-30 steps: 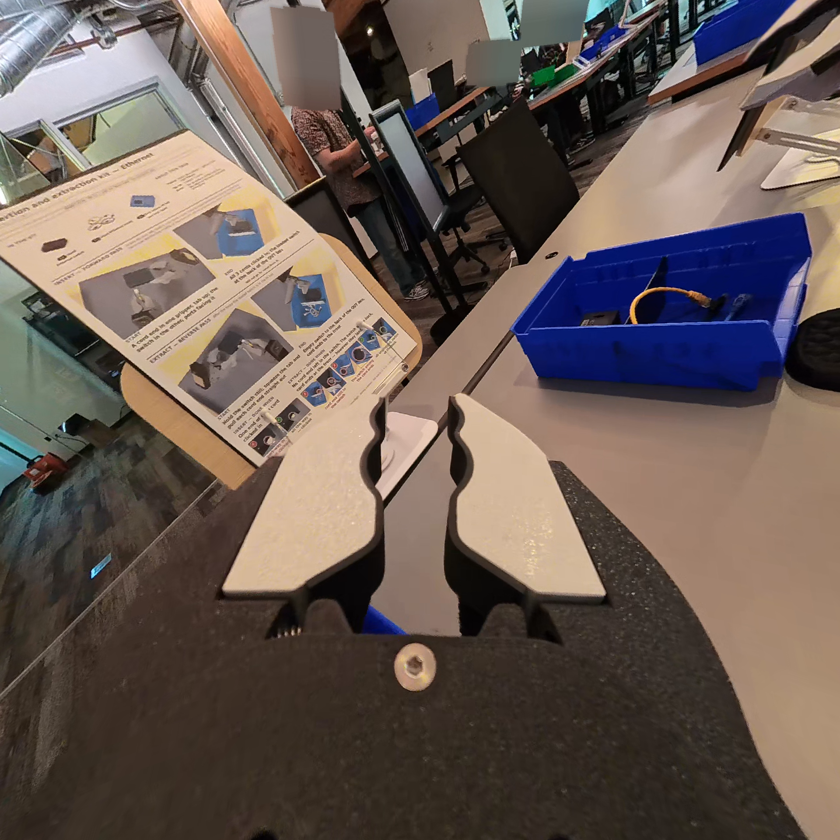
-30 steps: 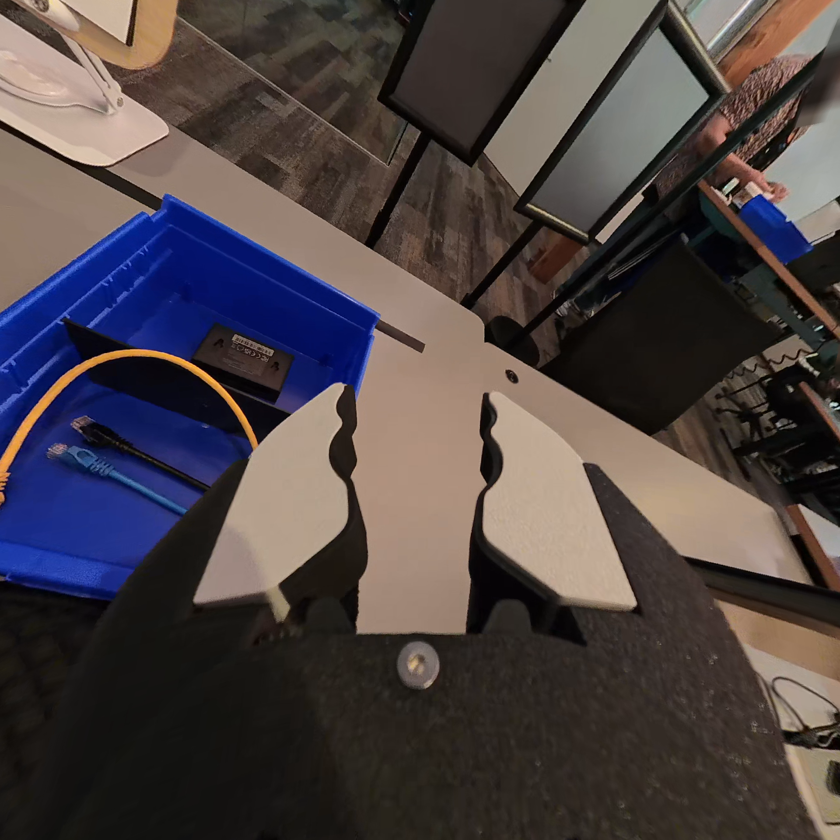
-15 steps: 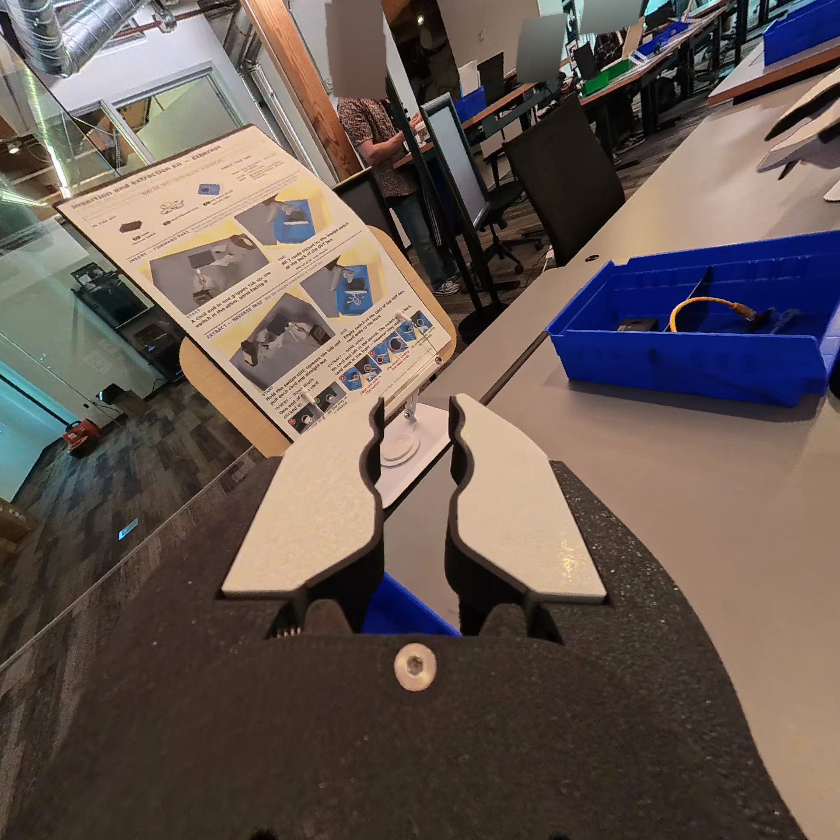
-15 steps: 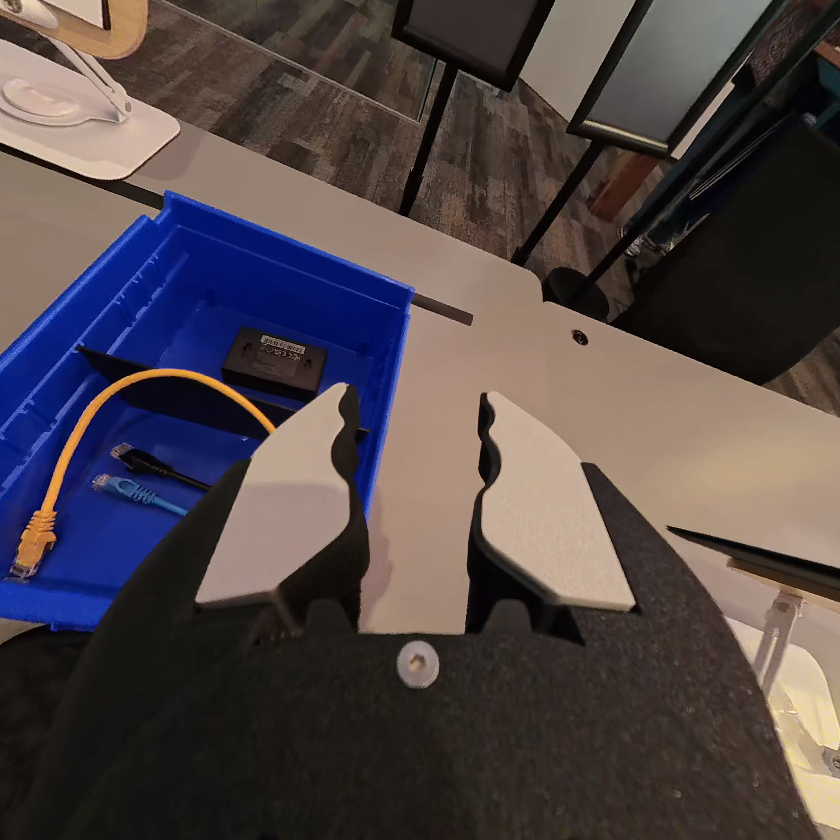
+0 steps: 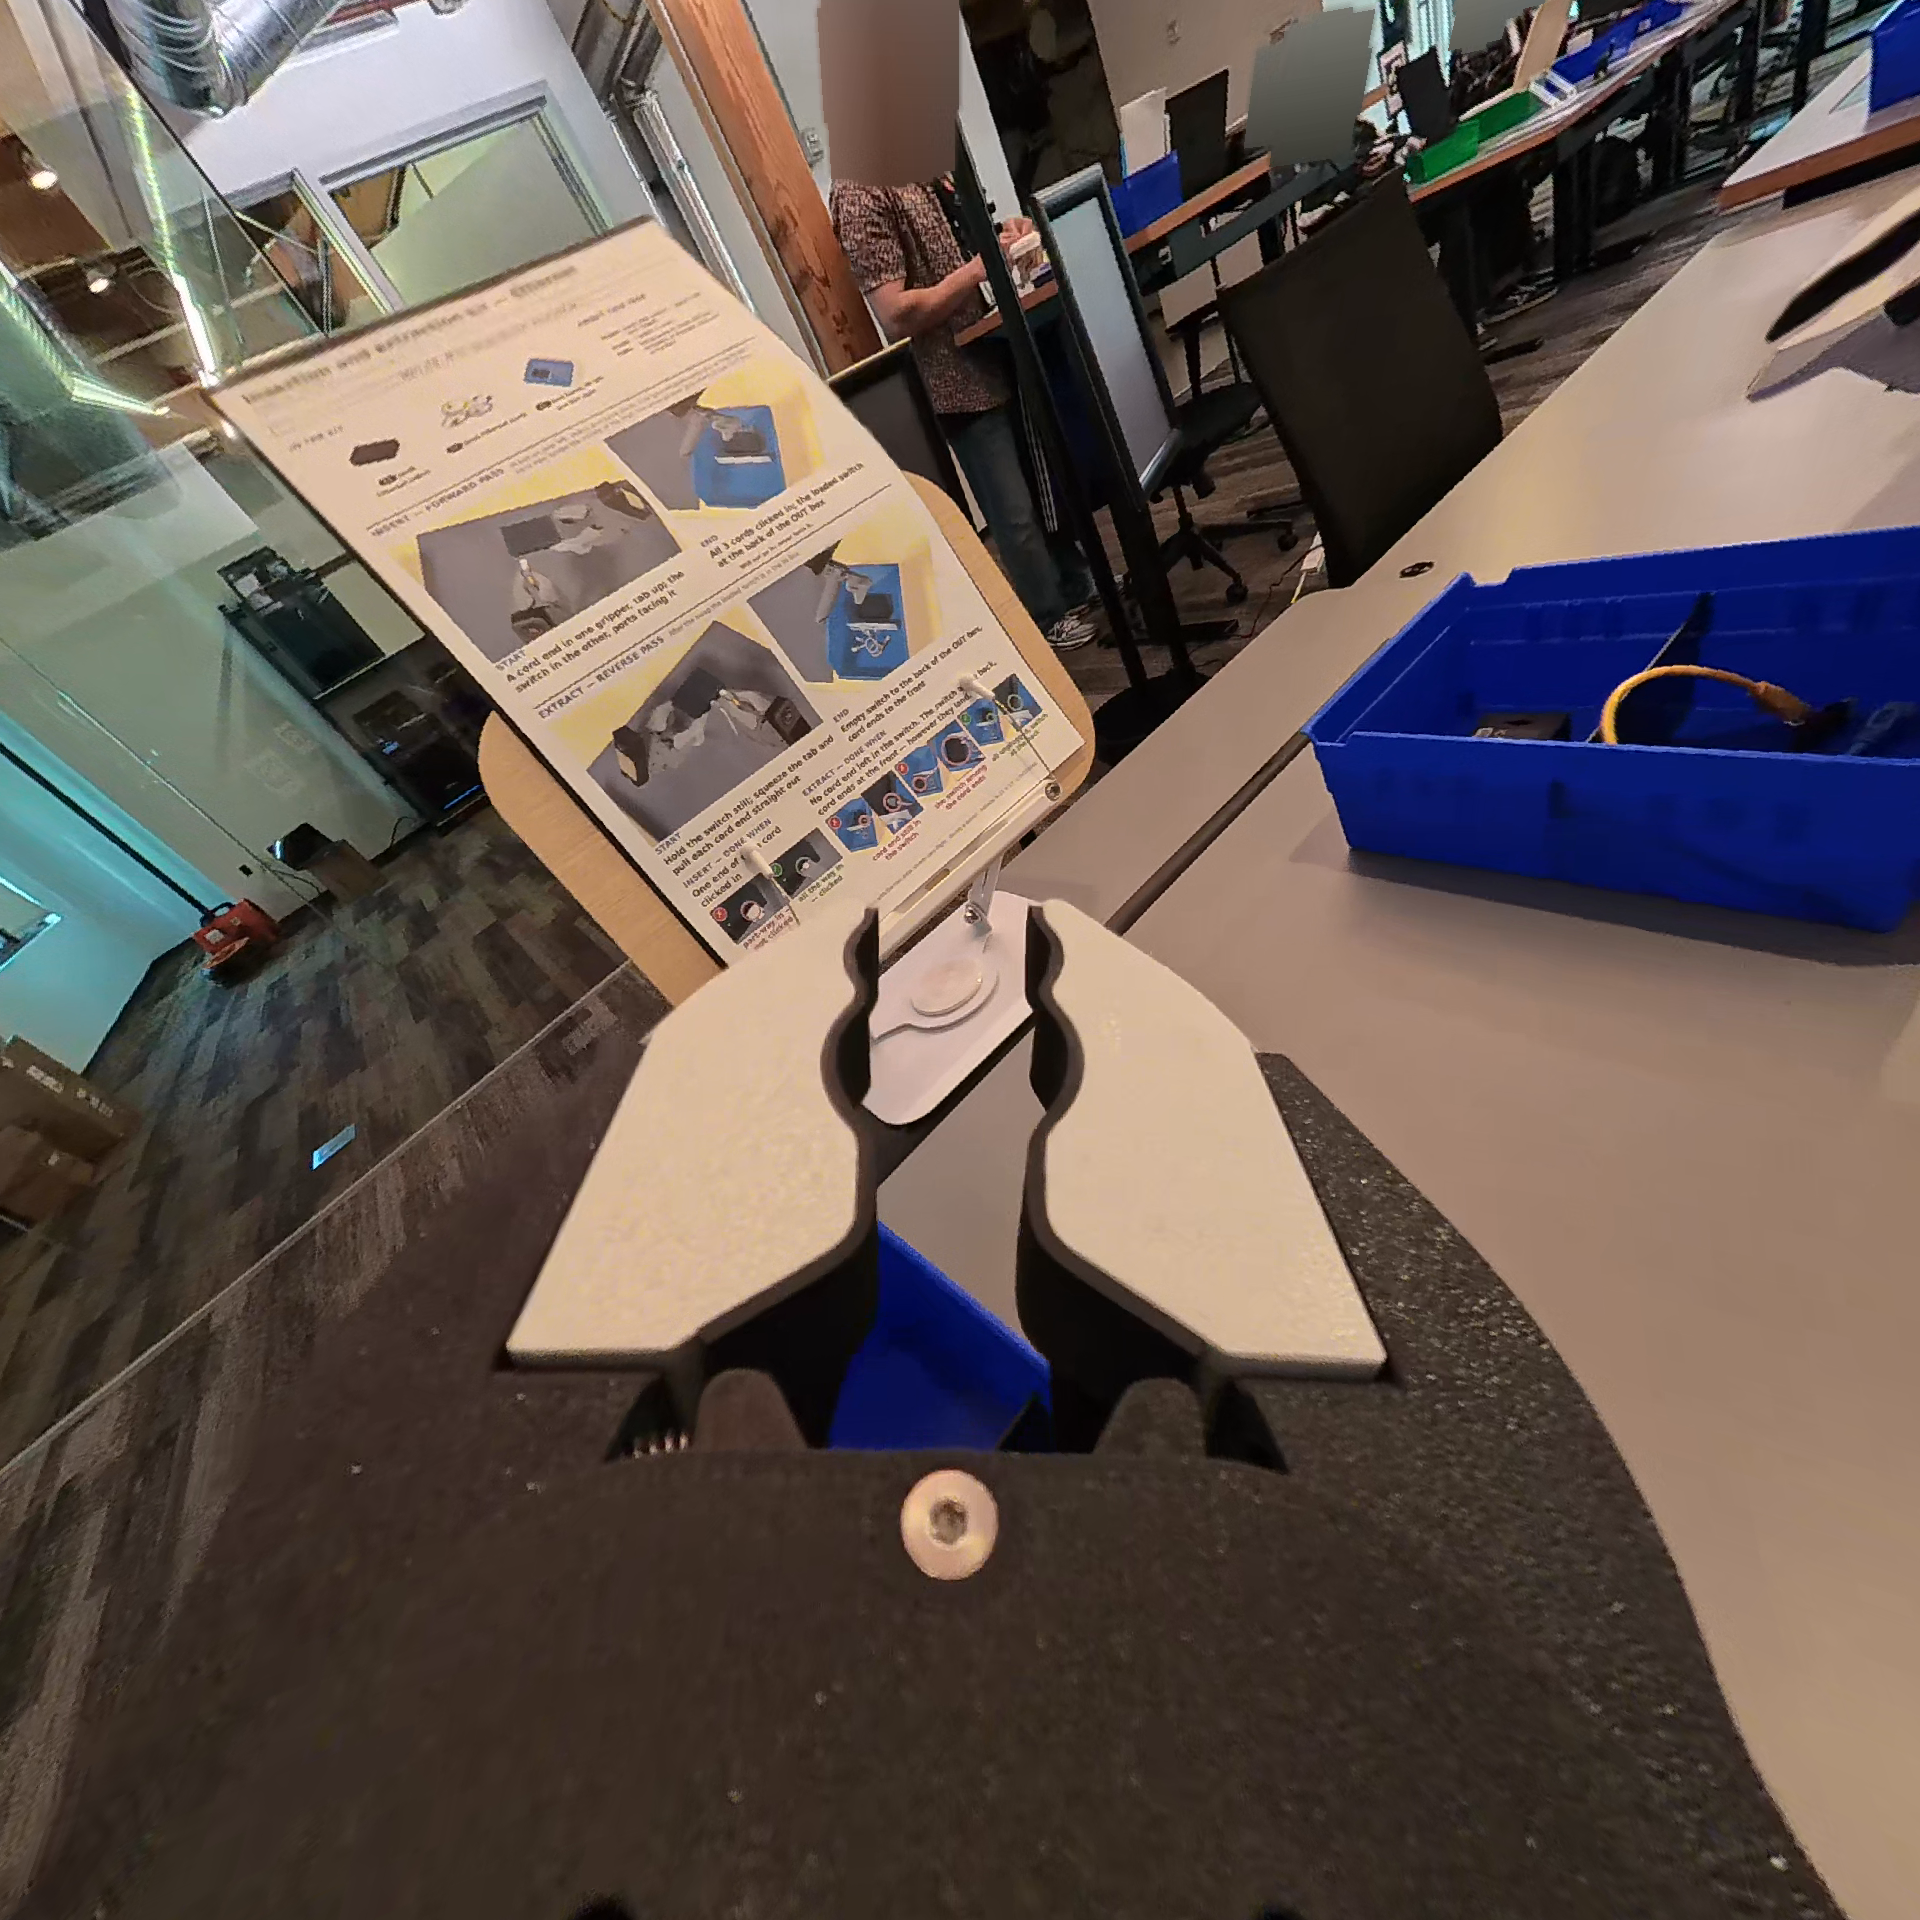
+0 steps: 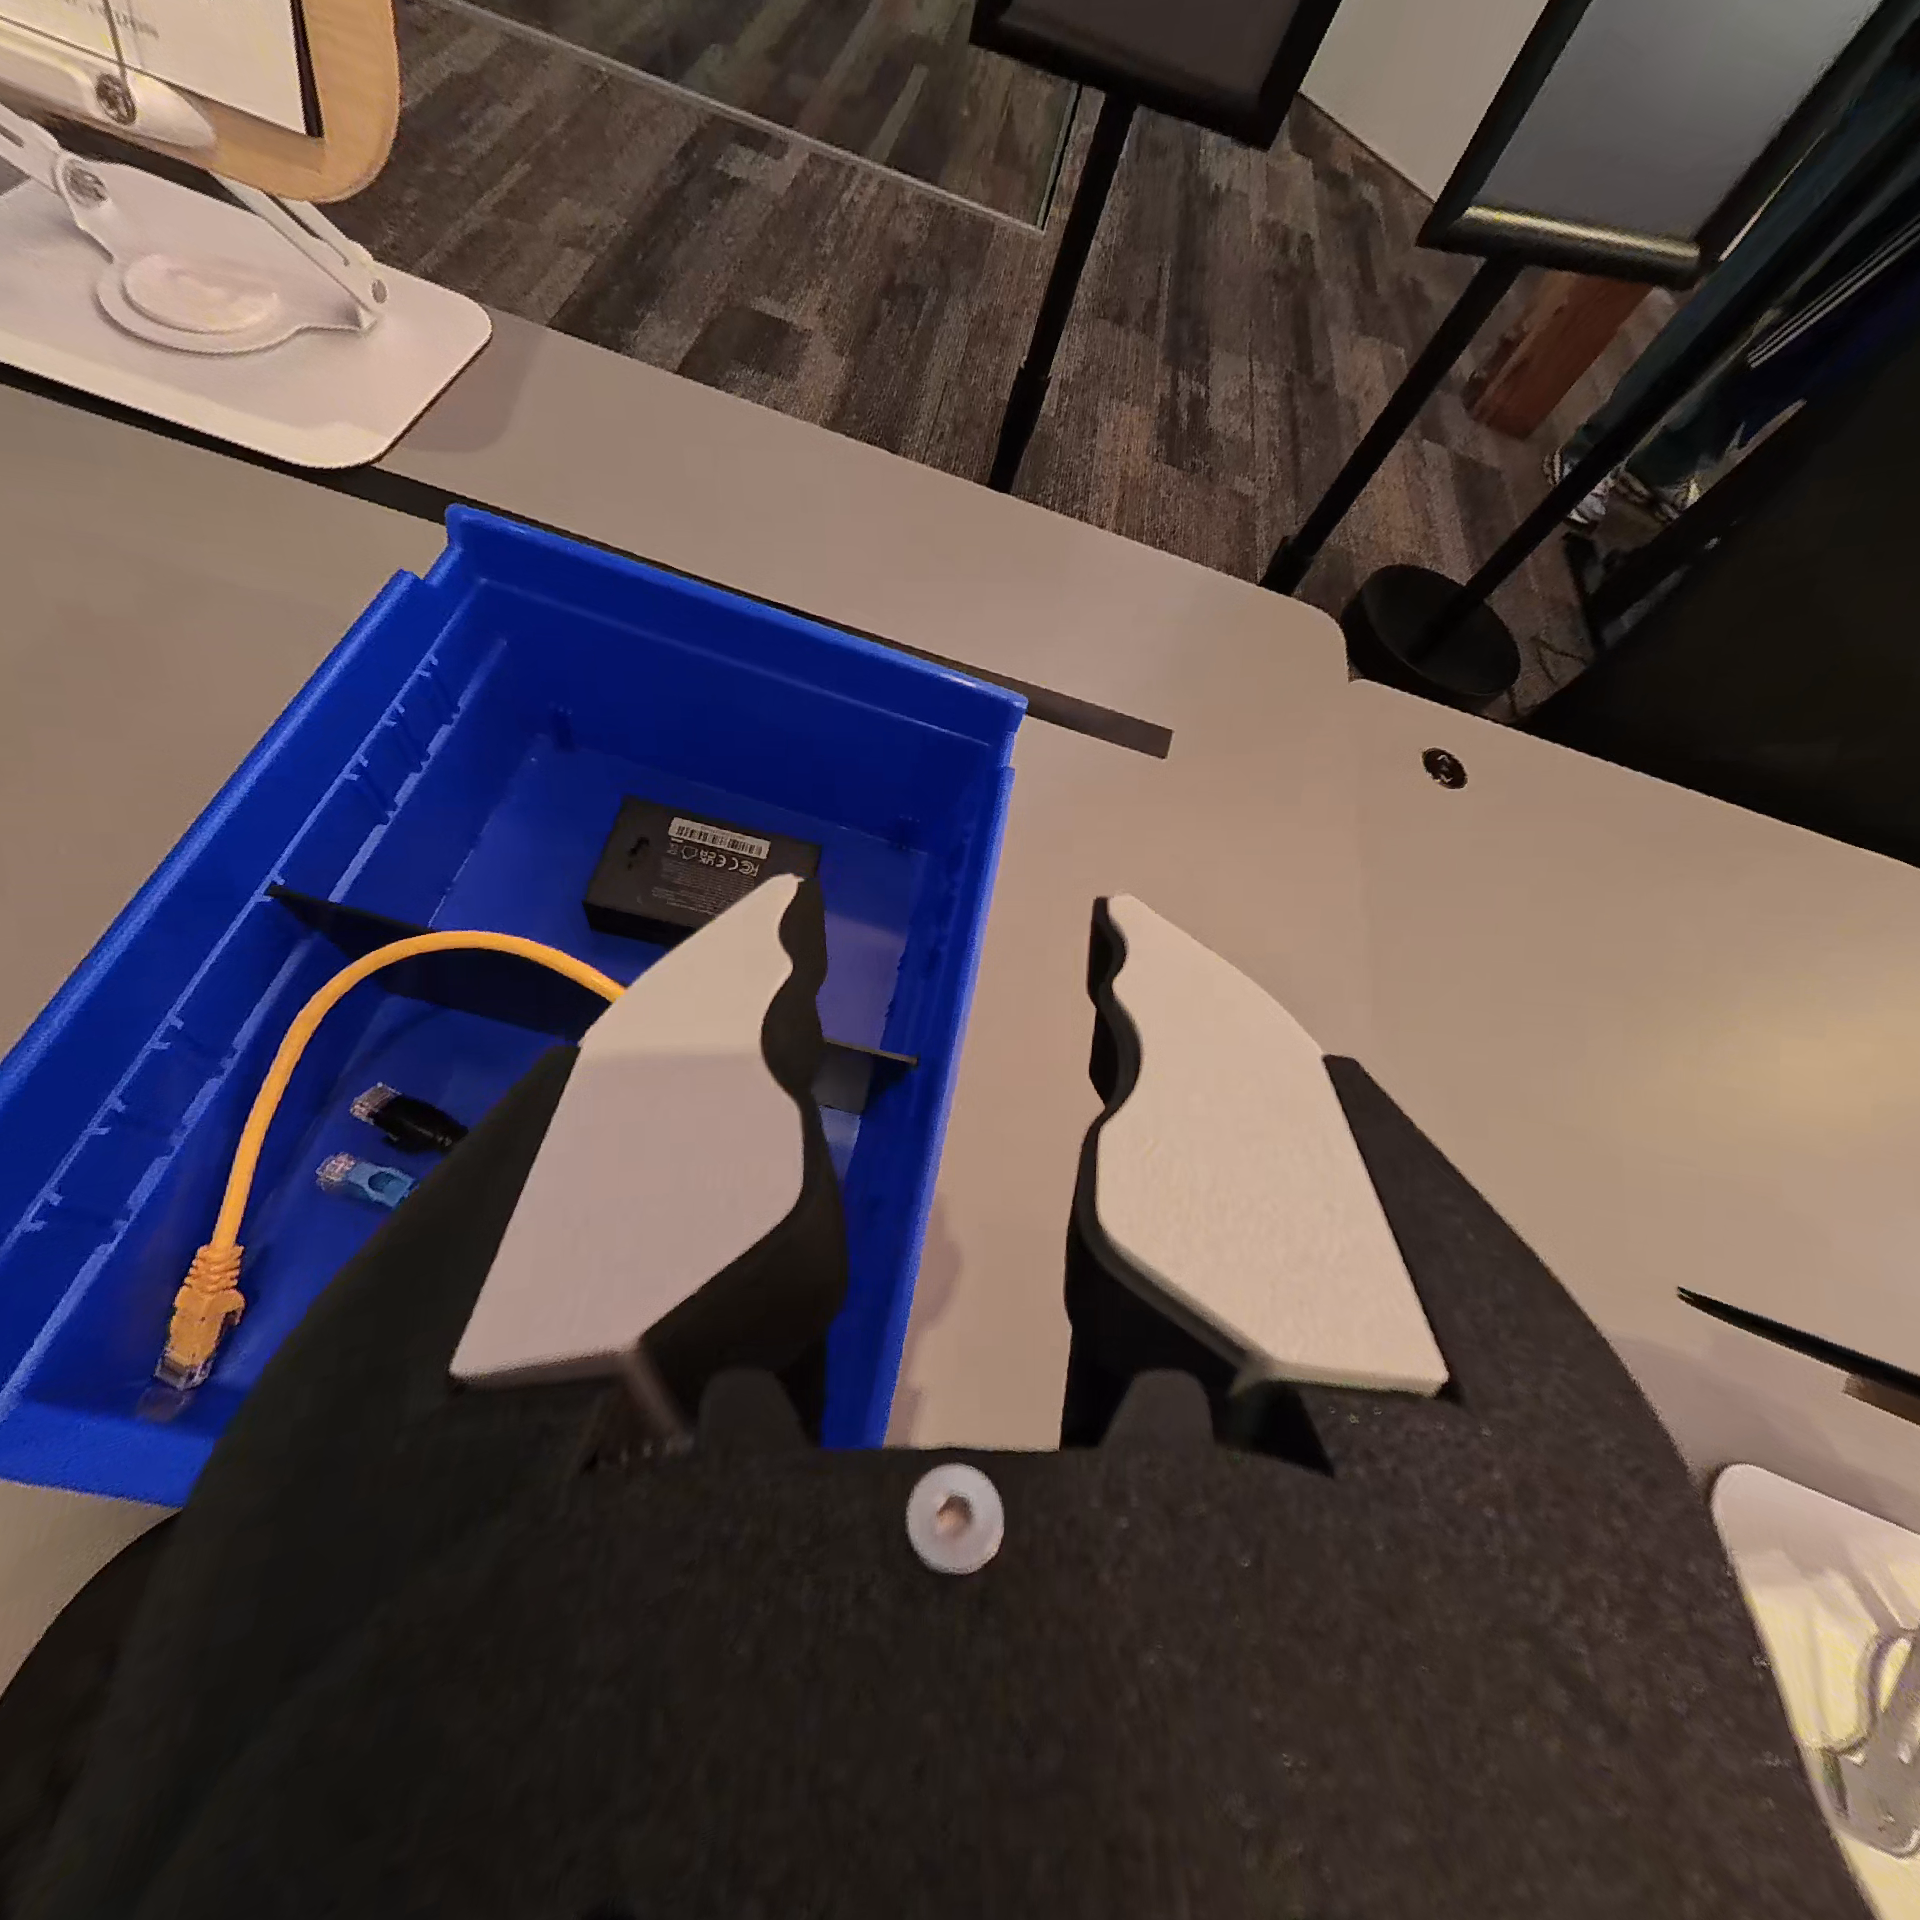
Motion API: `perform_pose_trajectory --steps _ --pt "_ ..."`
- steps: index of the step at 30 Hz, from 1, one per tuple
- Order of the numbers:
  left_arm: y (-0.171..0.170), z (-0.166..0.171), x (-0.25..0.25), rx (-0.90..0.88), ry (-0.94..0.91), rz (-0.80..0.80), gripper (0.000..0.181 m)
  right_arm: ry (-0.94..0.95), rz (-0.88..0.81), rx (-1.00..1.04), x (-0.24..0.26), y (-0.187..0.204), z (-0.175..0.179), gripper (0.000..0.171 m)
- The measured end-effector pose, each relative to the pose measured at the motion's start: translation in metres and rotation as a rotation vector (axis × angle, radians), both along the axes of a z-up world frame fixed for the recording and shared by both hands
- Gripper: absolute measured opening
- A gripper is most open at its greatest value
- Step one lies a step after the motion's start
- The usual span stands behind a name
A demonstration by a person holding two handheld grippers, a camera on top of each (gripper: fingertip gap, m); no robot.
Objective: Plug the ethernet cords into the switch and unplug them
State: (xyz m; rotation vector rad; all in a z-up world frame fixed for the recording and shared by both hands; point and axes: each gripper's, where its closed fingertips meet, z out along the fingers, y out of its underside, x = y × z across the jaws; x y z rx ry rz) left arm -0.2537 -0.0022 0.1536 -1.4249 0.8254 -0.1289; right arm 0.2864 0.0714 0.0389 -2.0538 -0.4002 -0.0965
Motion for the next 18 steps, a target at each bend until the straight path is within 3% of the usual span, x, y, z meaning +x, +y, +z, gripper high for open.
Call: perform_pose_trajectory --steps 11,18 --pt "0.005 -0.001 -0.010 -0.031 -0.030 0.029 0.026 0.037 0.020 -0.066 -0.007 0.011 -0.006 0.046" --pt "0.006 -0.003 -0.012 -0.045 -0.040 0.030 0.026 0.047 0.047 -0.089 -0.014 0.026 0.021 0.047"
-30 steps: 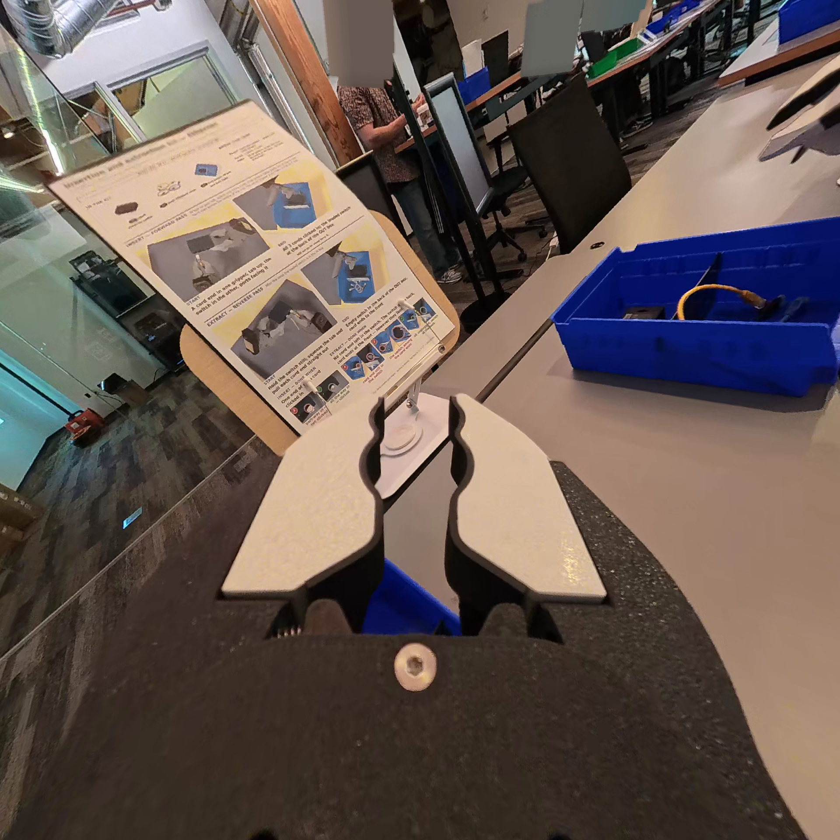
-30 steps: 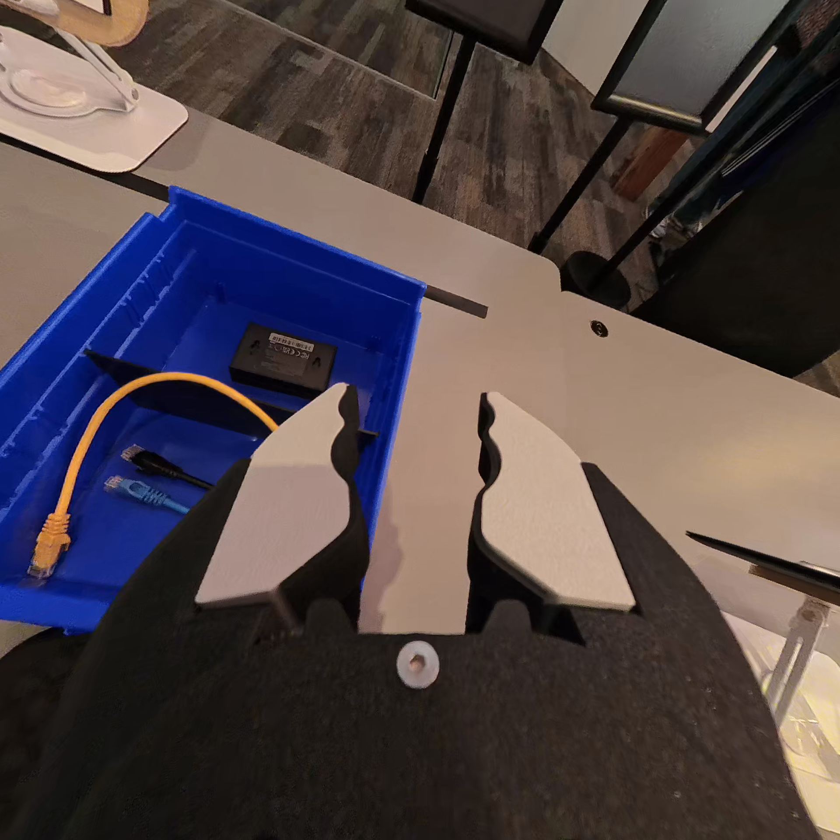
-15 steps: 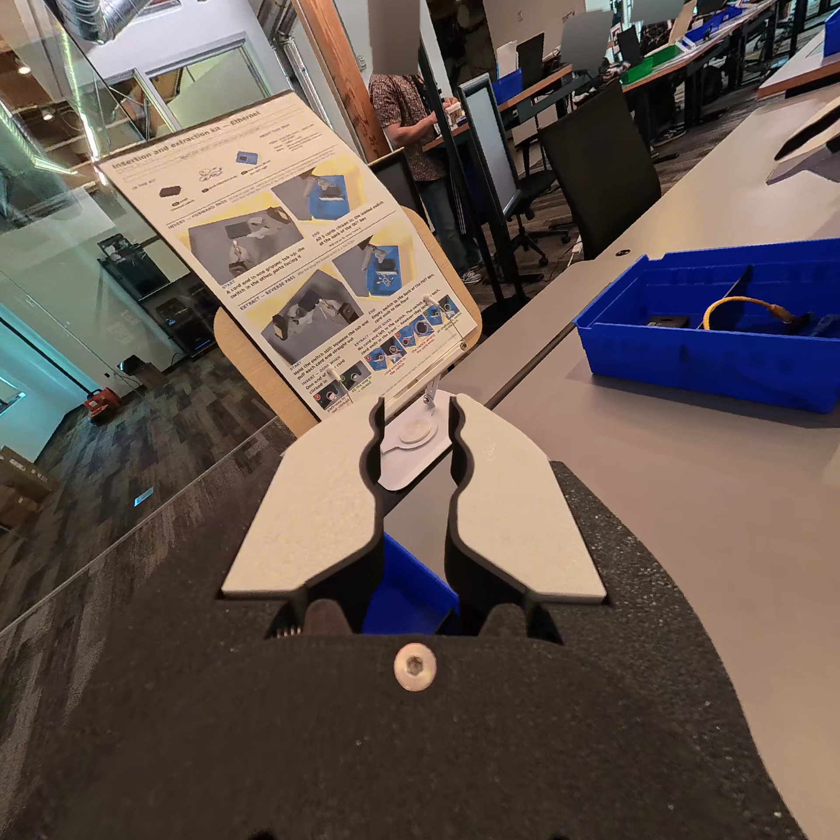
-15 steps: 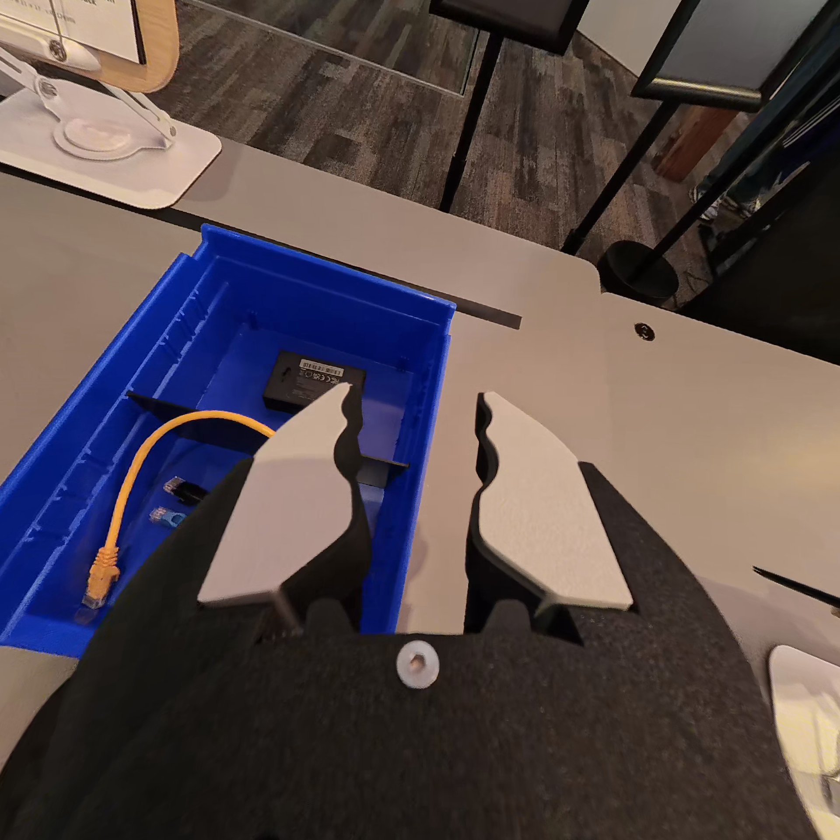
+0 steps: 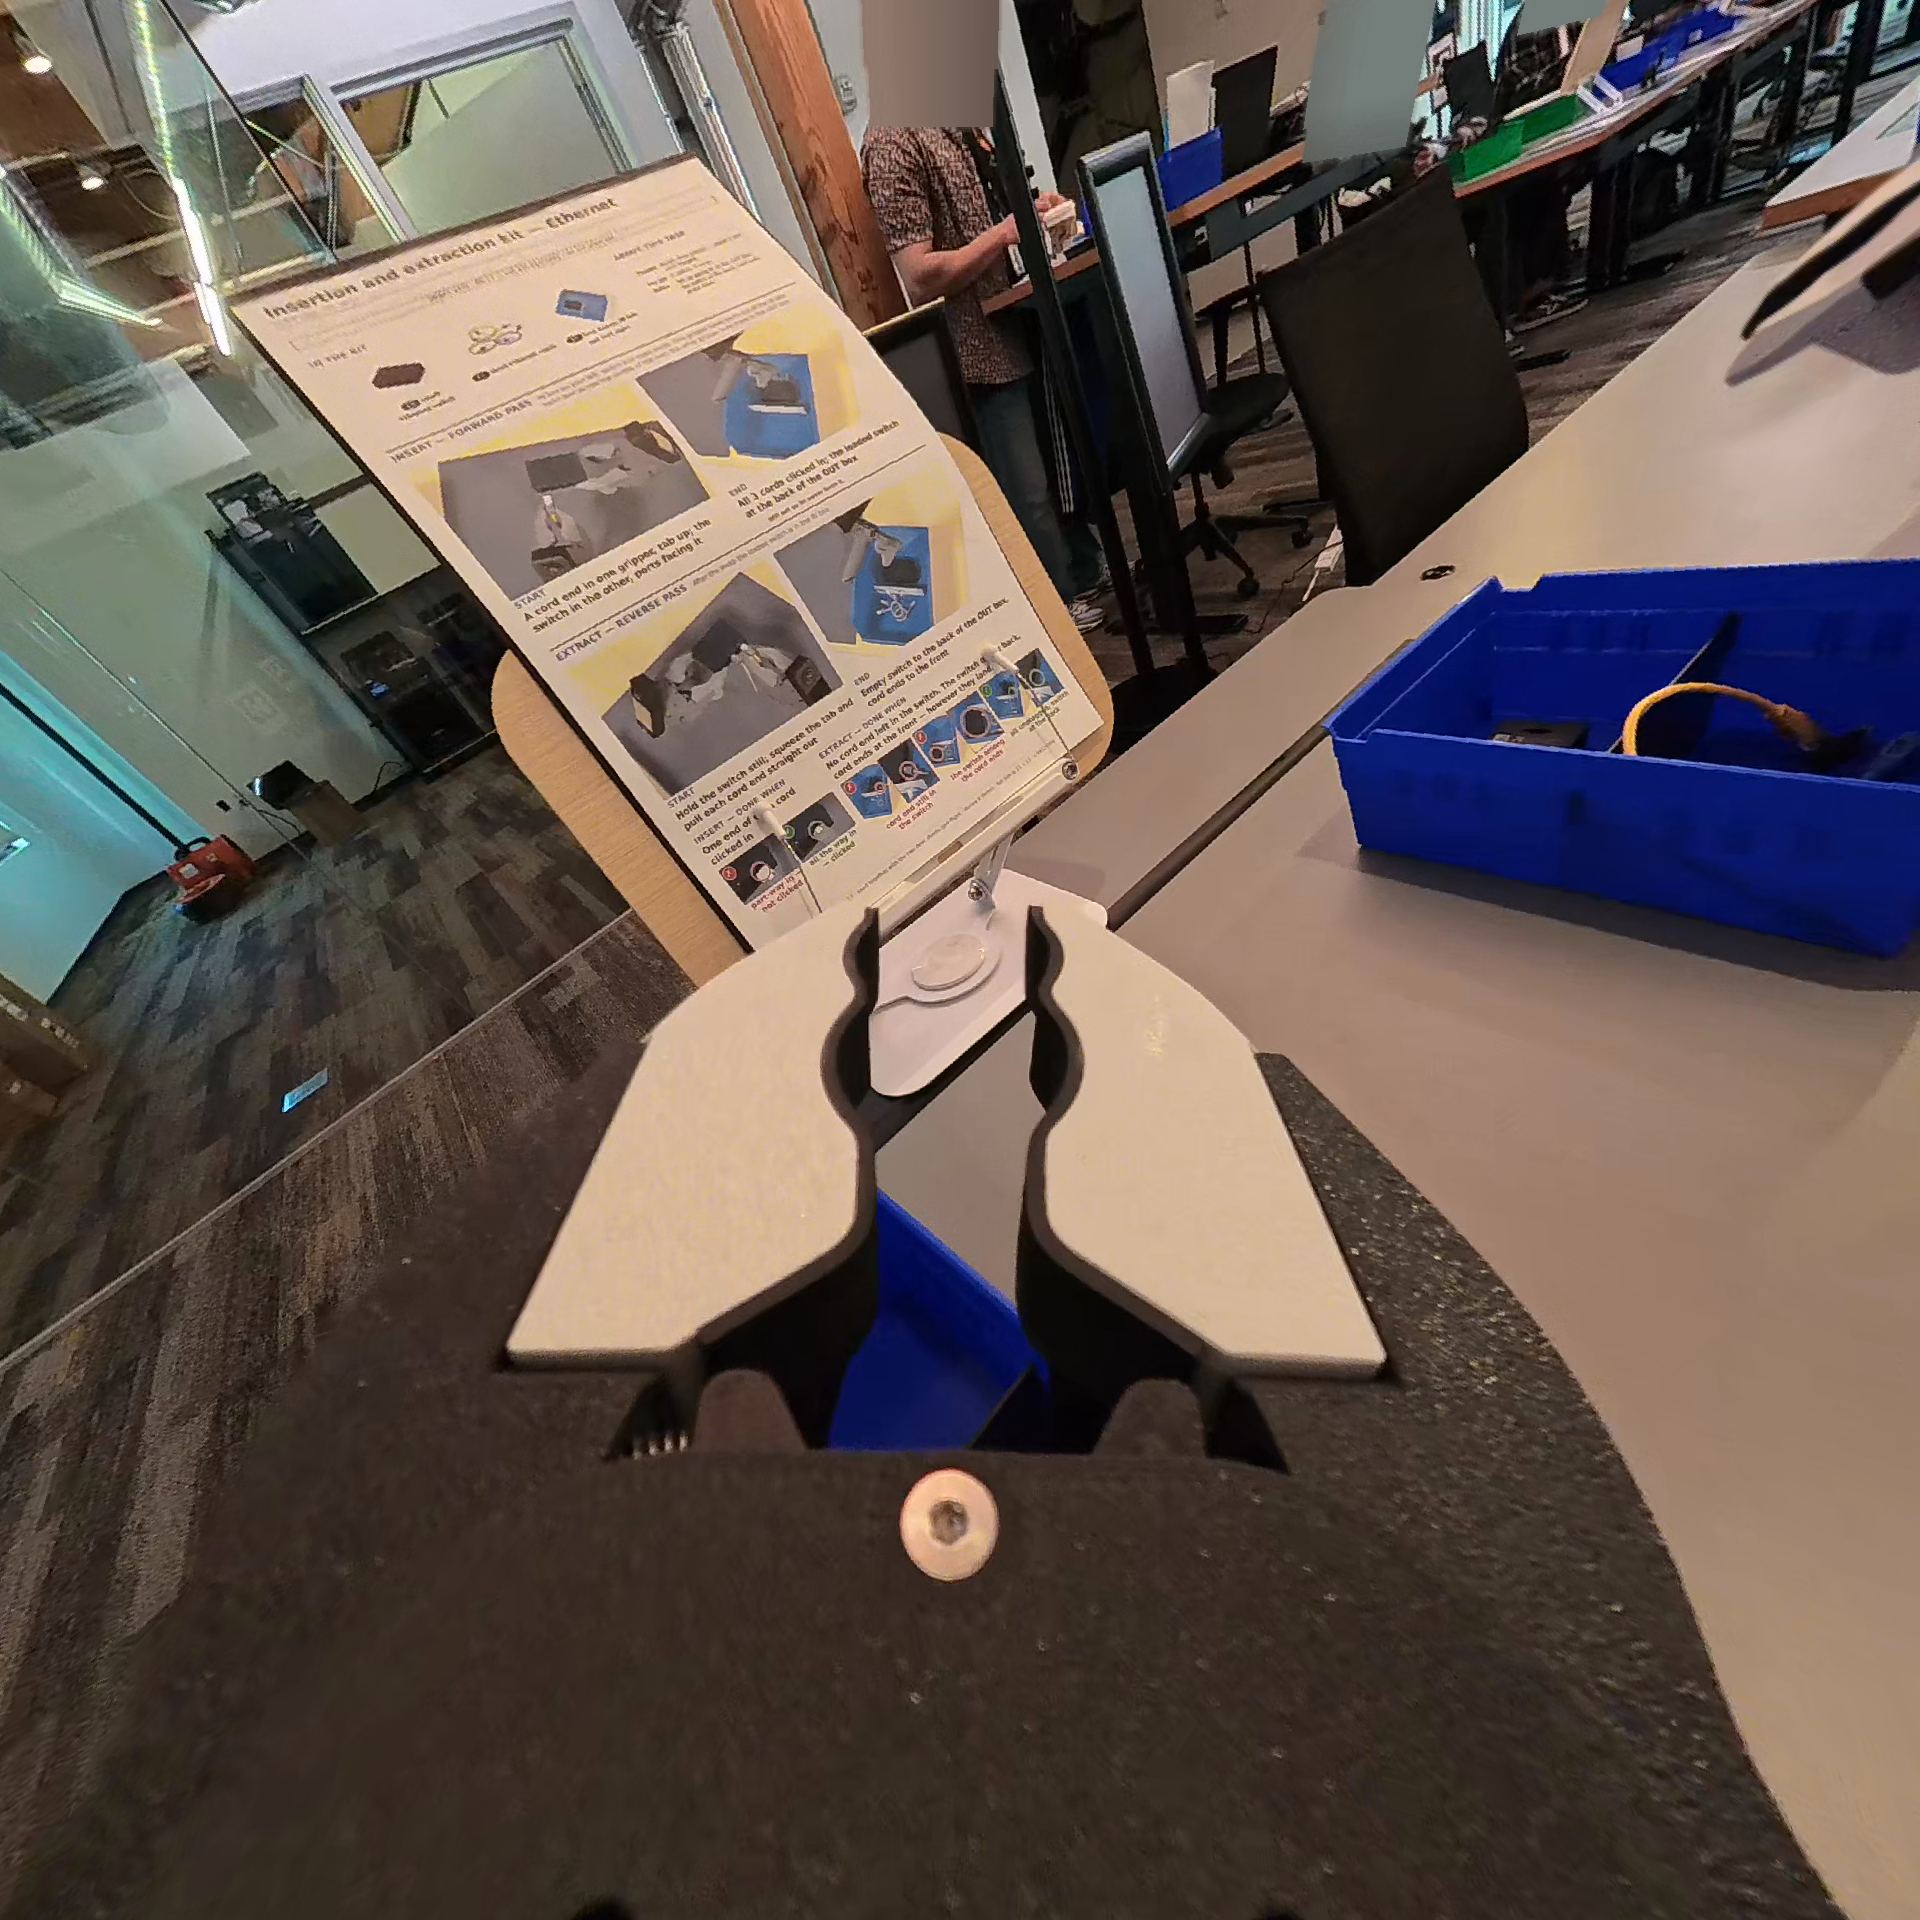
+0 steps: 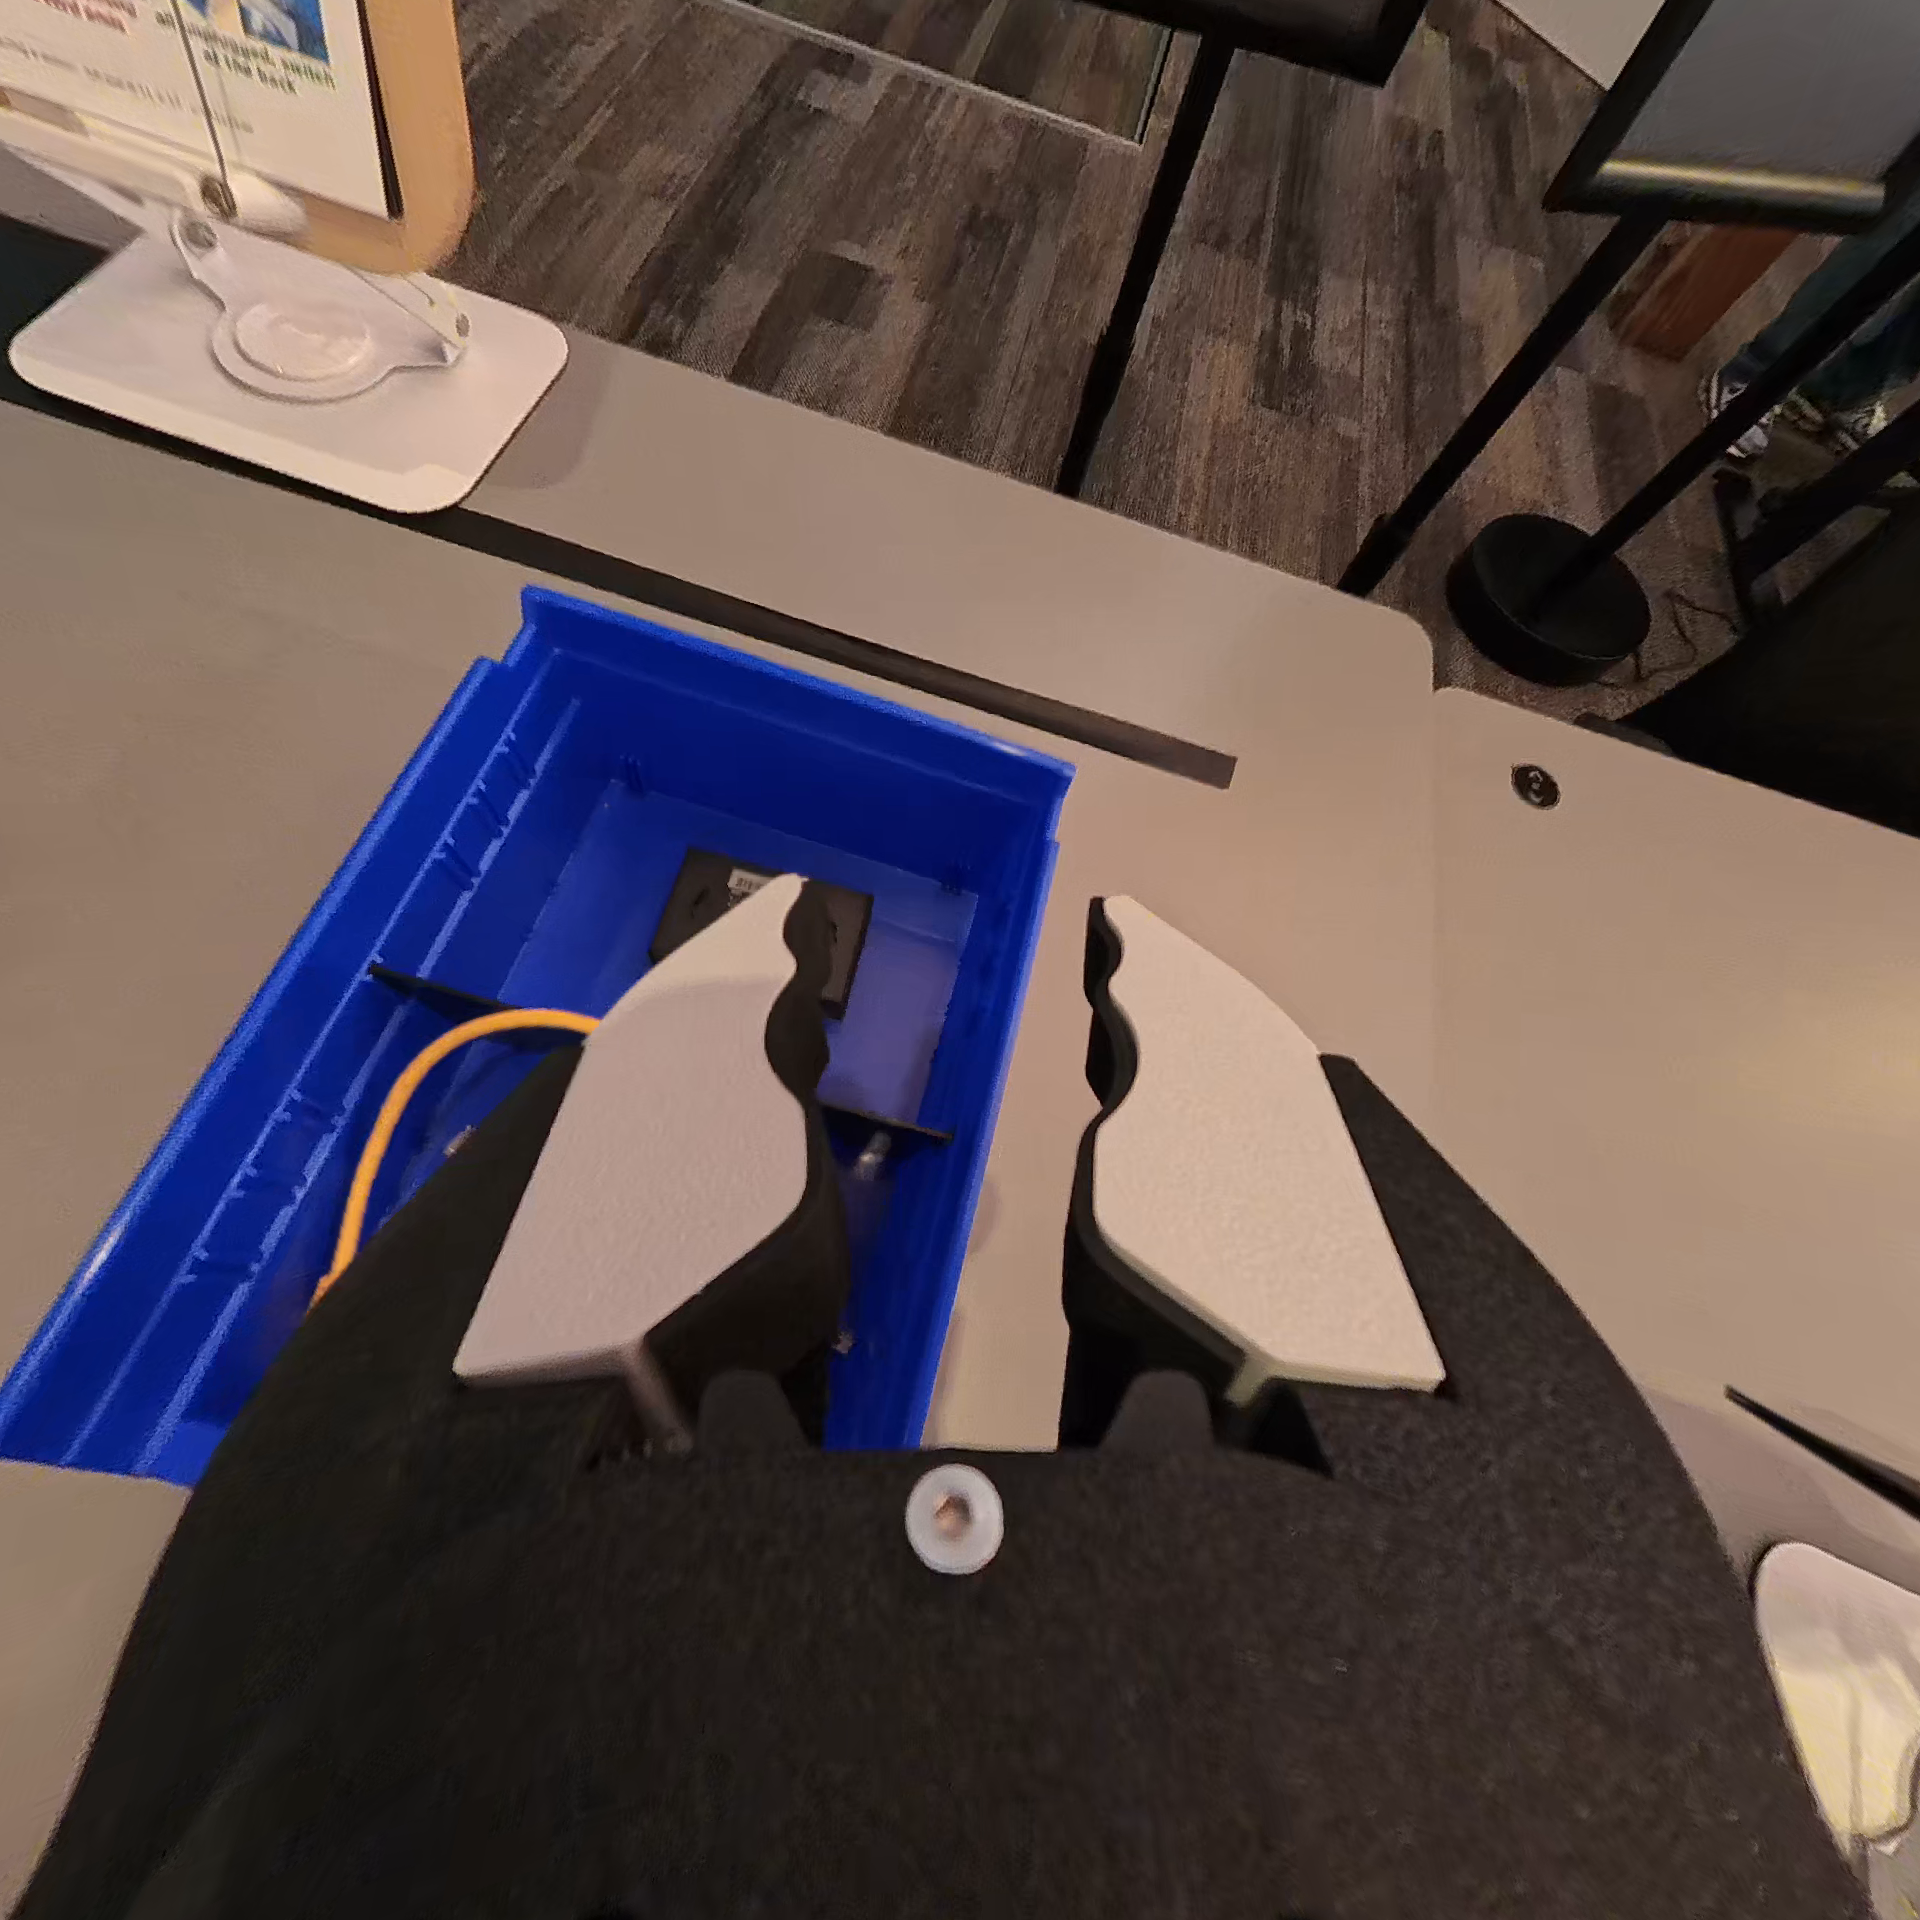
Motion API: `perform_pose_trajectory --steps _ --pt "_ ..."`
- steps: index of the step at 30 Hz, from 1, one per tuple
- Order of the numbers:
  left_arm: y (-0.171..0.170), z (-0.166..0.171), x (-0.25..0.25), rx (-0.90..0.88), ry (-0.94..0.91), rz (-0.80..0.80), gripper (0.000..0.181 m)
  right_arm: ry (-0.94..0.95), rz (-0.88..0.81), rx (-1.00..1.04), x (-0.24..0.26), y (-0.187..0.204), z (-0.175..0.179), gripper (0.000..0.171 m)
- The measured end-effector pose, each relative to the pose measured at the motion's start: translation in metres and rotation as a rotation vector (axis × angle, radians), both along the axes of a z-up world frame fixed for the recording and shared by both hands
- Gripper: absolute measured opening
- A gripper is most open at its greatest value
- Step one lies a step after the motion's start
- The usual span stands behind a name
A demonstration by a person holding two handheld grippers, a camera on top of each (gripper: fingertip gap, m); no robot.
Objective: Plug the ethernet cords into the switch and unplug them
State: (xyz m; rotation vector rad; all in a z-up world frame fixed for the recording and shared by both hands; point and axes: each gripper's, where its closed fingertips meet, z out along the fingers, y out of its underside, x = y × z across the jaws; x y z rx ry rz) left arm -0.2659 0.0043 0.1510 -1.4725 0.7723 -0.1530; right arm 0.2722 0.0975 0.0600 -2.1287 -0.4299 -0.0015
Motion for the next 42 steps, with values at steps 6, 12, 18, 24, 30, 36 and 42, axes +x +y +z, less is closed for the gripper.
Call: perform_pose_trajectory --steps 6,12,18,24,30,36,42 --pt "0.001 -0.002 -0.001 -0.006 0.012 0.010 0.026 0.042 -0.041 0.003 -0.001 0.011 0.013 0.046" --pt "0.007 -0.007 -0.006 -0.027 0.011 0.031 0.026 0.068 -0.068 -0.039 0.004 0.015 -0.013 0.044" --pt "0.012 -0.015 -0.009 -0.048 0.018 0.042 0.026 0.012 -0.135 -0.131 0.026 0.014 -0.042 0.044" --pt "0.010 -0.015 -0.010 -0.048 0.021 0.040 0.026 -0.034 -0.223 -0.202 0.054 0.008 -0.062 0.043" --pt "0.007 -0.013 -0.011 -0.041 0.023 0.045 0.026 -0.053 -0.254 -0.242 0.068 0.002 -0.073 0.042" --pt "0.006 -0.010 -0.016 -0.035 0.008 0.055 0.026 -0.044 -0.259 -0.249 0.071 0.001 -0.076 0.042" --pt "0.009 -0.013 -0.042 -0.068 0.002 0.150 0.027 -0.041 -0.266 -0.261 0.074 0.001 -0.080 0.042"
